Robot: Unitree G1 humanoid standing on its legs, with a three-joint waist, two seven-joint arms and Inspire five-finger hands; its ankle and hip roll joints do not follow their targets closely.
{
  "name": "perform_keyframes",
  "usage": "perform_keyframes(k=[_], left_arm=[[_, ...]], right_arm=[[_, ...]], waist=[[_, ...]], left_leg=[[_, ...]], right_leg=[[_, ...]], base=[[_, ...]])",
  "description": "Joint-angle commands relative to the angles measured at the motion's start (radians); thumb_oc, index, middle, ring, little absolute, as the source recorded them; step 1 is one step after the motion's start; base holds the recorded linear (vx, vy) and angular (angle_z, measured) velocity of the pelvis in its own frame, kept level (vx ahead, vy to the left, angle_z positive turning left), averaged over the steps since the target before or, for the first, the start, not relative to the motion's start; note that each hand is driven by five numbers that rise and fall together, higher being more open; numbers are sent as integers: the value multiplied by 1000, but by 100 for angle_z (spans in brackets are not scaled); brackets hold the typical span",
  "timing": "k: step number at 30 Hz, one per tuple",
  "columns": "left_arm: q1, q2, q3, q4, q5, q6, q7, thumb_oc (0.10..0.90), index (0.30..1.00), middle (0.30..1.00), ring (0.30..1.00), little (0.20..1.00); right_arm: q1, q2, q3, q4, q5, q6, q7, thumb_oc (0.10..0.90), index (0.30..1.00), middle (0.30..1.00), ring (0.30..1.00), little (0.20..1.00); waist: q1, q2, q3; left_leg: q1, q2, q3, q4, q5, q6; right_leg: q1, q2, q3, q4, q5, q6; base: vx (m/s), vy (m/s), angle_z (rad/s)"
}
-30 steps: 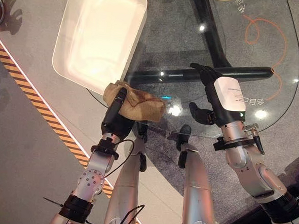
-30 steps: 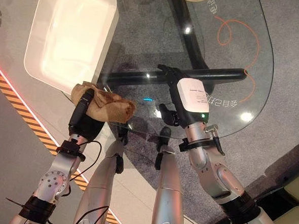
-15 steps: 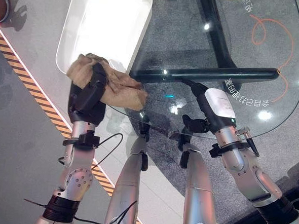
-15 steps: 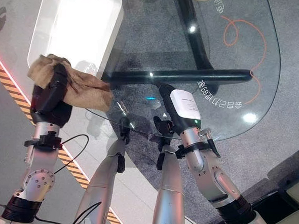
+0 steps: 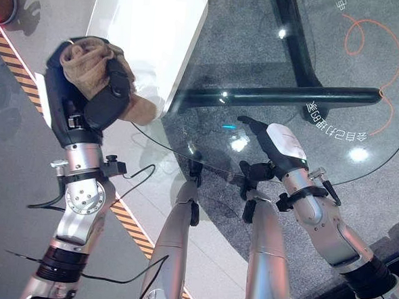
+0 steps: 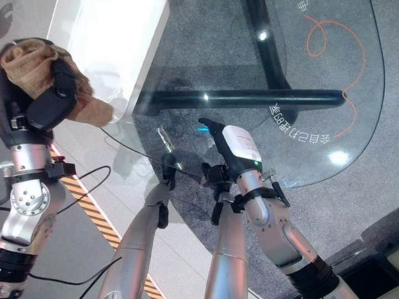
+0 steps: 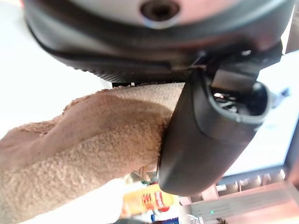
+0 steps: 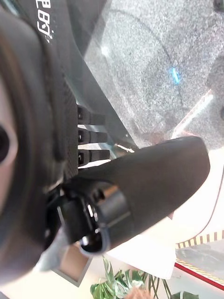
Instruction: Wipe the table with a cloth and put it in the basket.
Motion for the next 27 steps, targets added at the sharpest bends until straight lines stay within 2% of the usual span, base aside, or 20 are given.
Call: perform_keyframes(k=[1, 5, 7, 11, 12, 15, 21, 27], left_arm=[[-84, 91, 123, -48, 180, -25, 155, 100, 300, 300, 300, 200], [-129, 158, 112, 6, 317, 44, 268, 100, 300, 300, 300, 200], [-158, 174, 103, 21, 303, 58, 299, 100, 300, 300, 300, 200], [-214, 191, 67, 50, 330, 91, 333, 100, 300, 300, 300, 200], [-245, 202, 46, 63, 378, 135, 339, 100, 300, 300, 300, 200], [-287, 224, 23, 98, 413, 186, 351, 100, 300, 300, 300, 200], [-356, 227, -32, 184, 380, 204, 367, 100, 300, 300, 300, 200], [-423, 229, -79, 257, 421, 232, 372, 100, 300, 300, 300, 200]], right_arm=[[-57, -47, 11, -66, 53, -23, 0, 800, 900, 900, 900, 900], [-91, -88, 34, -71, 98, -12, 19, 800, 900, 900, 900, 900], [-111, -95, 50, -73, 114, -2, 33, 800, 900, 900, 900, 900], [-142, -96, 87, -63, 129, 12, 49, 800, 900, 900, 900, 900], [-162, -97, 105, -53, 156, 26, 47, 800, 900, 900, 900, 900], [-198, -100, 131, -36, 216, 39, 47, 800, 900, 900, 900, 900], [-249, -91, 174, -23, 250, 61, 103, 800, 900, 900, 900, 900], [-299, -95, 205, 13, 287, 69, 83, 800, 900, 900, 900, 900]], waist=[[-20, 5, -27], [-28, 3, -27], [-29, 1, -27], [-32, 0, -27], [-32, 0, -27], [-33, 0, -27], [-39, -4, -27], [-45, -10, -27]], left_leg=[[-42, -57, 69, 214, -225, 21], [-67, -48, 82, 232, -234, 22], [-81, -44, 86, 237, -234, 20], [-99, -42, 85, 245, -235, 16], [-105, -44, 85, 249, -239, 19], [-119, -44, 88, 258, -243, 20], [-152, -41, 92, 270, -244, 14], [-178, -40, 101, 264, -238, 11]], right_leg=[[9, 93, 1, -197, 112, 33], [-21, 93, 11, -188, 112, 37], [-33, 91, 10, -186, 113, 37], [-53, 88, 14, -184, 118, 40], [-63, 90, 16, -180, 119, 41], [-78, 91, 15, -176, 120, 40], [-113, 90, 19, -175, 128, 44], [-142, 86, 25, -194, 151, 54]], base=[[11, 55, -2], [15, 78, -2], [6, 44, -3], [0, 0, 0], [0, 0, 0], [3, 22, 0], [13, 34, 0], [16, 34, -1]])
